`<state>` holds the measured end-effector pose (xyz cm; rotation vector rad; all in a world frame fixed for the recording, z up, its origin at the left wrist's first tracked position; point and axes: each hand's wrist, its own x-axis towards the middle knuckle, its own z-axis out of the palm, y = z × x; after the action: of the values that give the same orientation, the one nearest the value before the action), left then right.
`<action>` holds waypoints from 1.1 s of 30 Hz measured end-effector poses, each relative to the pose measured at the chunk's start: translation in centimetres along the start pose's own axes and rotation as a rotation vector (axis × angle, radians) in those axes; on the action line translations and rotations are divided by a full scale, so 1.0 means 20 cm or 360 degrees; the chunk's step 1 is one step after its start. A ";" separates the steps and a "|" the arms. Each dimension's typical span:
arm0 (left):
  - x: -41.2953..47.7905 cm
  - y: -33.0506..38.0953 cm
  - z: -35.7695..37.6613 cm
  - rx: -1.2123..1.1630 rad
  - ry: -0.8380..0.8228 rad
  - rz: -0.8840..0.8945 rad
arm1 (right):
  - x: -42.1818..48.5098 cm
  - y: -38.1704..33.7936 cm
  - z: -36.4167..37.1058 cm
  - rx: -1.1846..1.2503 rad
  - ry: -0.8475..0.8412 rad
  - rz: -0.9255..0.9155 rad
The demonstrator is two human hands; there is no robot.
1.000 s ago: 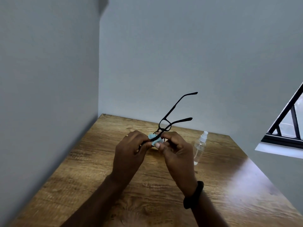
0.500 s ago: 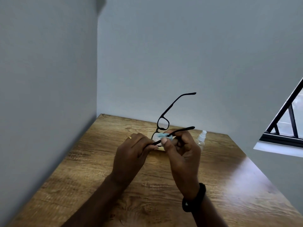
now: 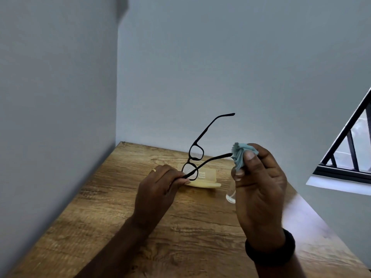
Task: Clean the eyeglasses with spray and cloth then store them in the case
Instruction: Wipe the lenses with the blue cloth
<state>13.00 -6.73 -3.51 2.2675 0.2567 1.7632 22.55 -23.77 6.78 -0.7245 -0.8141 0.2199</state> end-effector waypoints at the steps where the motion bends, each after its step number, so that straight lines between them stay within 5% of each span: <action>1: 0.00 0.00 0.00 -0.0003 0.0010 -0.0013 | 0.00 0.00 -0.01 -0.0010 0.0038 0.0006; 10: 0.00 0.01 0.00 -0.0025 0.0022 -0.0058 | -0.13 0.35 0.01 -0.0932 -0.0026 0.0192; 20: -0.01 0.03 0.01 0.0146 0.0012 0.0118 | -0.10 0.38 0.02 -0.1469 -0.0254 -0.0383; 27: 0.01 0.00 -0.01 0.0055 -0.0098 0.0056 | -0.03 0.32 -0.03 -0.1339 -0.0479 -0.0375; 33: 0.07 -0.02 -0.06 -0.0222 0.0189 -0.0657 | 0.01 0.19 -0.16 -0.0730 -0.0799 0.0344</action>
<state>12.27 -5.85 -2.12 1.8531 0.5610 1.6383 25.47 -22.54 2.92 -1.2178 -1.2863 0.4278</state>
